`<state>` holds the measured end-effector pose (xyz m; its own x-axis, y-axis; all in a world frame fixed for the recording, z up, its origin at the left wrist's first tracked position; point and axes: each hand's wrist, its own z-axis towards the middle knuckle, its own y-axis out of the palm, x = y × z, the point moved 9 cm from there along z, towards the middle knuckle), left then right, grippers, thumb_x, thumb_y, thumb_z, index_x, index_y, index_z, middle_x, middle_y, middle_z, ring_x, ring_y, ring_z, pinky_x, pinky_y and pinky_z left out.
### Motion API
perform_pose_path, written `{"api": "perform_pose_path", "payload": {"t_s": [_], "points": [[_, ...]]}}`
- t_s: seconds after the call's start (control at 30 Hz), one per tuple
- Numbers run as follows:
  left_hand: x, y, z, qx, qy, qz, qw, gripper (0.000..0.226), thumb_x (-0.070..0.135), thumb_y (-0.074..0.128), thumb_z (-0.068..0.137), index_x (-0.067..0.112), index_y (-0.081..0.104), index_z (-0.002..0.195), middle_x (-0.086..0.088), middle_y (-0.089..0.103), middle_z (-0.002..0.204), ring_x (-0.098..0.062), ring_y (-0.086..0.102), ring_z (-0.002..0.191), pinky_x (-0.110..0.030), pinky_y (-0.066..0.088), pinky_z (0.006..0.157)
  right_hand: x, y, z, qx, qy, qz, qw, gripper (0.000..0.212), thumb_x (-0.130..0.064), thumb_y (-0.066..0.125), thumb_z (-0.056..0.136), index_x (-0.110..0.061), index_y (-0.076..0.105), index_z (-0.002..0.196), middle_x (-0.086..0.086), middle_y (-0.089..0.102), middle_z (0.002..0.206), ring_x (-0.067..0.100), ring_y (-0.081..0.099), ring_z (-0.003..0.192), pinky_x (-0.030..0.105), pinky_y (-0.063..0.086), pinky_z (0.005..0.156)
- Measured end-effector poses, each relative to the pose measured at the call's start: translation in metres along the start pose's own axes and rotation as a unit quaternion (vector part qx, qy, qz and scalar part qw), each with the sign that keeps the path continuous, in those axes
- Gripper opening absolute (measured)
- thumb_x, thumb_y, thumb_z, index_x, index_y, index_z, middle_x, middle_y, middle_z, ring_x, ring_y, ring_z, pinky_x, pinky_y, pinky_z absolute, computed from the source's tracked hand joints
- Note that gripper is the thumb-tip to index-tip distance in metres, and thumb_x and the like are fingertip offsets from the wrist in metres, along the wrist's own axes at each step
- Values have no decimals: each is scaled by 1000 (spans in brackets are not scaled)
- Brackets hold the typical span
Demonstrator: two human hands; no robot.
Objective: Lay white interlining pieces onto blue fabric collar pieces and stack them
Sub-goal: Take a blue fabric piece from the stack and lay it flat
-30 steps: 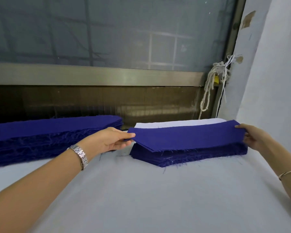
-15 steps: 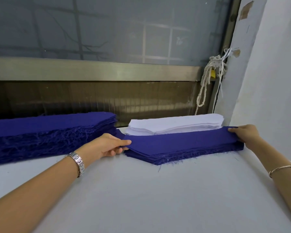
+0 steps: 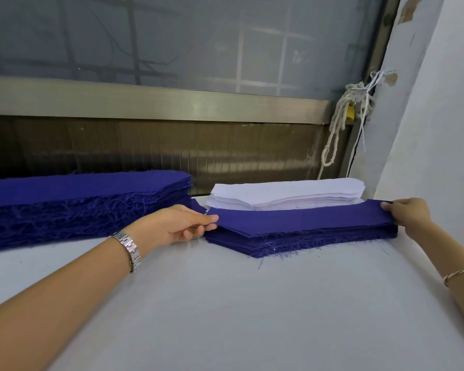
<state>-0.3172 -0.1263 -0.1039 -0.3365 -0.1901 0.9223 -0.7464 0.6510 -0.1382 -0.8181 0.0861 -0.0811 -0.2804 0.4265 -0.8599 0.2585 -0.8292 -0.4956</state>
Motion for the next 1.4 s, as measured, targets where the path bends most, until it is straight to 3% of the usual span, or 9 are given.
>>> {"api": "perform_pose_path", "payload": {"t_s": [0.27,0.53,0.63,0.7,0.77,0.97,1.17,1.3,1.4], "points": [[0,-4,-3,54,12,120,991,23,31,80,82,9,74,82,6,68,56,-2,44,35,-12,32,35,-4,1,-6,-3,-24,-68,997,41,-5,69,90,-1,50,54,10,46,59,28,39,58,34,32,57],[17,-16,-11,123,69,309,941,34,43,74,86,12,75,71,5,62,51,-7,45,42,-17,37,47,-12,-4,-22,22,-58,-124,990,25,-9,67,92,13,71,82,30,69,84,45,62,86,36,42,71],[28,-23,-19,163,115,383,902,34,43,72,88,17,75,65,7,63,47,-3,51,42,-15,41,51,-21,-8,-33,52,-67,-157,984,19,-4,61,93,10,70,82,32,66,87,47,60,85,41,46,74],[40,-29,-29,205,145,433,866,36,42,71,89,19,74,62,6,68,53,-4,56,48,-16,46,55,-39,-9,-43,72,-93,-159,980,22,-4,58,94,8,68,109,33,65,111,48,59,101,46,48,88],[56,-38,-45,246,181,446,841,35,42,70,89,20,72,62,5,71,57,-7,62,54,-19,47,55,-68,1,-56,70,-138,-148,977,19,-4,53,95,6,68,102,31,66,108,46,58,95,44,47,83],[93,-89,-104,345,283,411,795,31,39,66,93,25,62,65,5,61,54,-11,60,58,-28,50,61,-155,74,-109,-26,-259,-126,957,23,-6,52,96,-6,61,75,11,58,66,32,57,67,33,41,66],[86,-158,-139,450,264,454,722,23,45,60,95,26,66,84,12,63,69,-8,57,66,-26,40,58,-233,163,-185,-142,-316,-48,937,13,-9,59,97,-12,67,87,1,64,77,10,59,71,31,50,71],[73,-203,-149,479,230,466,707,18,39,61,96,24,70,94,9,68,79,-11,60,73,-26,38,56,-274,215,-231,-203,-335,-15,920,16,-7,59,97,-13,69,86,-4,63,81,7,59,74,24,50,69],[62,-233,-151,489,191,486,699,15,36,62,96,24,70,98,8,68,85,-10,57,76,-26,35,54,-296,244,-259,-239,-344,-12,908,14,-11,60,98,-10,72,91,-1,66,93,12,61,82,32,53,79]]}}
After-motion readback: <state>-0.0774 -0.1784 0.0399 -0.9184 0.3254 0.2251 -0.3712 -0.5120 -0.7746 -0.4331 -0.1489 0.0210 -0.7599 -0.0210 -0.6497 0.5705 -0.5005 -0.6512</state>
